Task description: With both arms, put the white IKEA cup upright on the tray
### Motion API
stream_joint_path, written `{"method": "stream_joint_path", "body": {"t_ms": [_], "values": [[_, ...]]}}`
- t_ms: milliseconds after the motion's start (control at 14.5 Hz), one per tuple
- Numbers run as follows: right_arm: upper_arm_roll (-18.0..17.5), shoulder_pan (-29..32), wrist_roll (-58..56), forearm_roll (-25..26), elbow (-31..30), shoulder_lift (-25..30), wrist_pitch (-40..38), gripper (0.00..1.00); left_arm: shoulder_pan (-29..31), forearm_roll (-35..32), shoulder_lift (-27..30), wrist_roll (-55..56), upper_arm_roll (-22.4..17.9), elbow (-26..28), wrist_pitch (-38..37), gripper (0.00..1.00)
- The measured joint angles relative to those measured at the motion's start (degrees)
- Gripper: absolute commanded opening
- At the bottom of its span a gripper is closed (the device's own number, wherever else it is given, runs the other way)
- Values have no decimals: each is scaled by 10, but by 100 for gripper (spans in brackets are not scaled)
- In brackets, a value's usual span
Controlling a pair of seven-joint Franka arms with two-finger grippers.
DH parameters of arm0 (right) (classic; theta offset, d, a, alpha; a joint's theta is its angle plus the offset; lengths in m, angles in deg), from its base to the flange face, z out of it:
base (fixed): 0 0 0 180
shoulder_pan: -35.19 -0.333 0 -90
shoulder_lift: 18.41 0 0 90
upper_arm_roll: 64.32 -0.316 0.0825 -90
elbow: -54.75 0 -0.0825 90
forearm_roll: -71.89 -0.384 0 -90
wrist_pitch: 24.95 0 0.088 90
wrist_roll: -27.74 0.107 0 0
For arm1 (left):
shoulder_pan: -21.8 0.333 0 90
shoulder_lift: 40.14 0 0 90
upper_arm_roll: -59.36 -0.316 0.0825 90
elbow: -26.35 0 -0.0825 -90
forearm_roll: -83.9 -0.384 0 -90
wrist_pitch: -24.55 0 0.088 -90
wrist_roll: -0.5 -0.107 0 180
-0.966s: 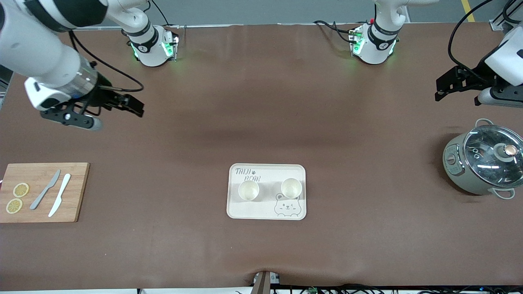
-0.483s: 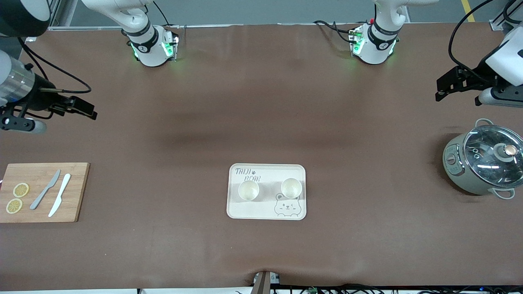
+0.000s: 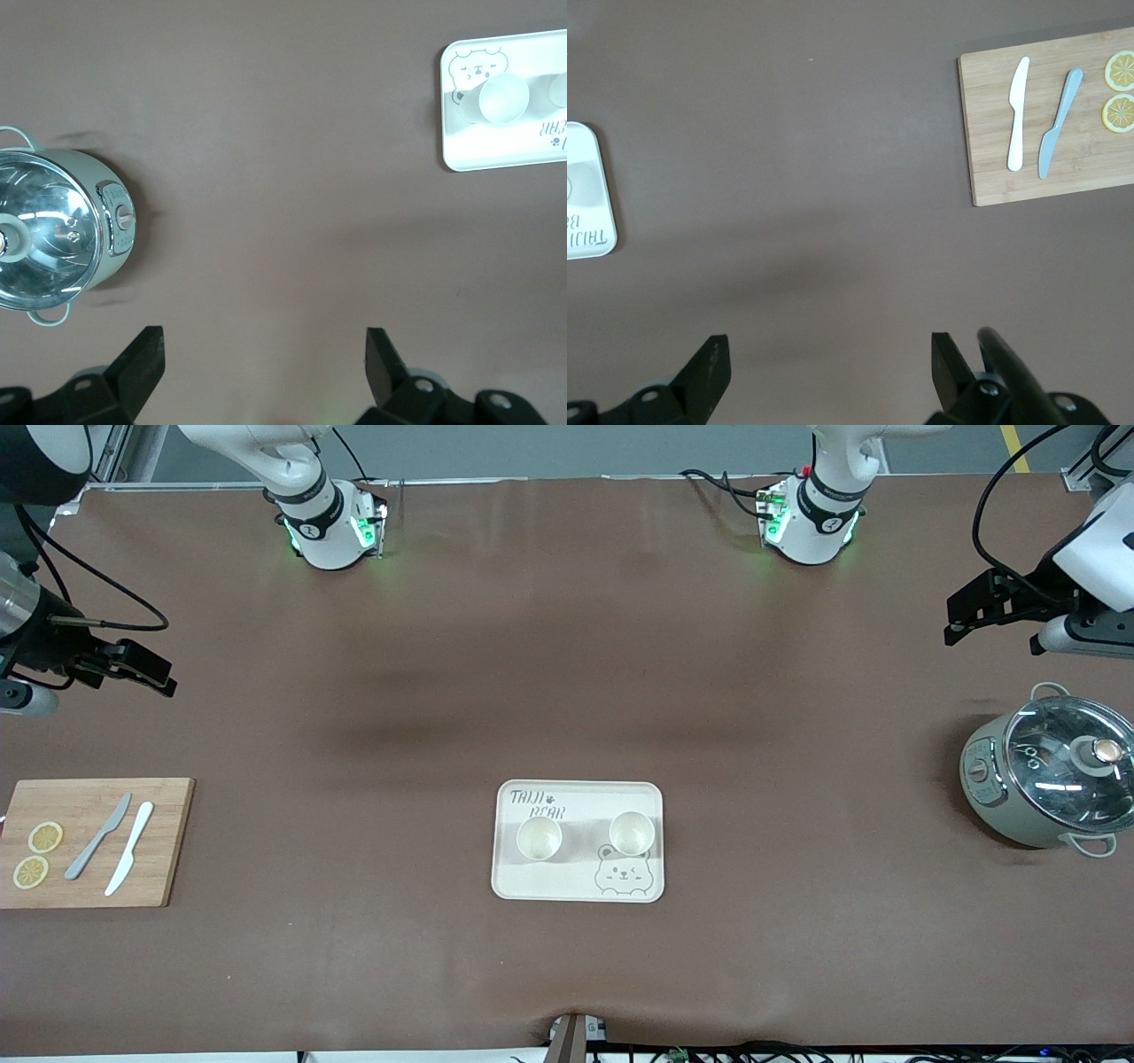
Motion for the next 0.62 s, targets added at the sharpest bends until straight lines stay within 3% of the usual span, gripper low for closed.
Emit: {"method": "stream_joint_path", "body": {"t_ms": [276, 621], "values": [[-4, 0, -5, 0, -35, 0, 32, 100, 0, 0, 0, 0, 0, 0, 1, 100], [-5, 2, -22, 1, -37, 0, 36, 100, 0, 0, -1, 0, 0, 0, 1, 100]]}}
